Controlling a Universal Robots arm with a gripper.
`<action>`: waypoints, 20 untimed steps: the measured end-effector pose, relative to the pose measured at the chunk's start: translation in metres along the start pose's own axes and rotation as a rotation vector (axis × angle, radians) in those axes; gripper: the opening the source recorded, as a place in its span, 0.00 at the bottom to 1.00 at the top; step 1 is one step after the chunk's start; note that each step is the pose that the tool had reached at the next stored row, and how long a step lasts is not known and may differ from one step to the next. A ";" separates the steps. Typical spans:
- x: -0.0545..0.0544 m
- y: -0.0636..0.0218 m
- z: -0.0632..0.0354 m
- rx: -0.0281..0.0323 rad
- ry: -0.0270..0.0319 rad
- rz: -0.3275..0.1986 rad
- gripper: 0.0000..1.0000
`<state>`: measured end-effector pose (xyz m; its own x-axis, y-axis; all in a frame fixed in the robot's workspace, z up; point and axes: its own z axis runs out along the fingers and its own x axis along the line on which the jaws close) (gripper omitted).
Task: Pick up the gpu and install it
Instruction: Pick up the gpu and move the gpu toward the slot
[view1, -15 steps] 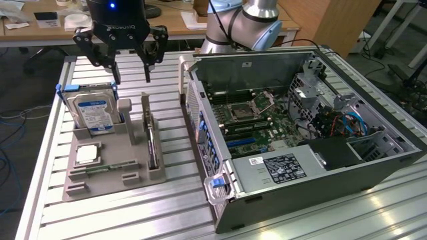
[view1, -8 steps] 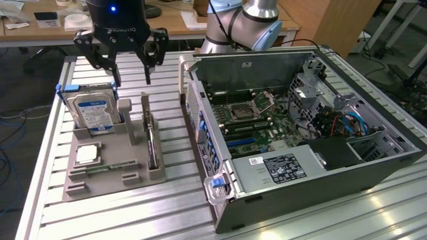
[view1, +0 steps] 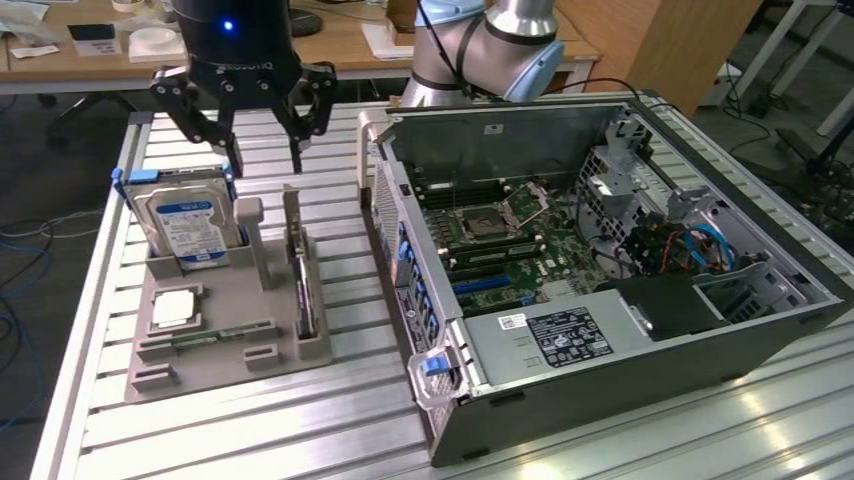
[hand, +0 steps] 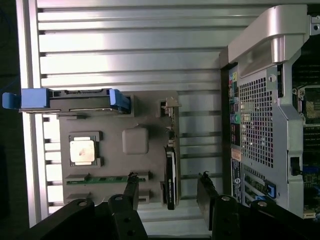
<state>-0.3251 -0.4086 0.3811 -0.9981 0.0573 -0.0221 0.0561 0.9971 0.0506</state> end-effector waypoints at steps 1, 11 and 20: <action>0.000 -0.0002 0.0008 0.0001 0.0000 0.000 0.59; 0.000 -0.0011 0.0088 0.0001 0.0000 0.000 0.59; -0.008 -0.0039 0.0164 -0.0008 0.0037 0.000 0.59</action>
<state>-0.3174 -0.4121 0.3647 -0.9982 0.0569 -0.0184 0.0559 0.9971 0.0514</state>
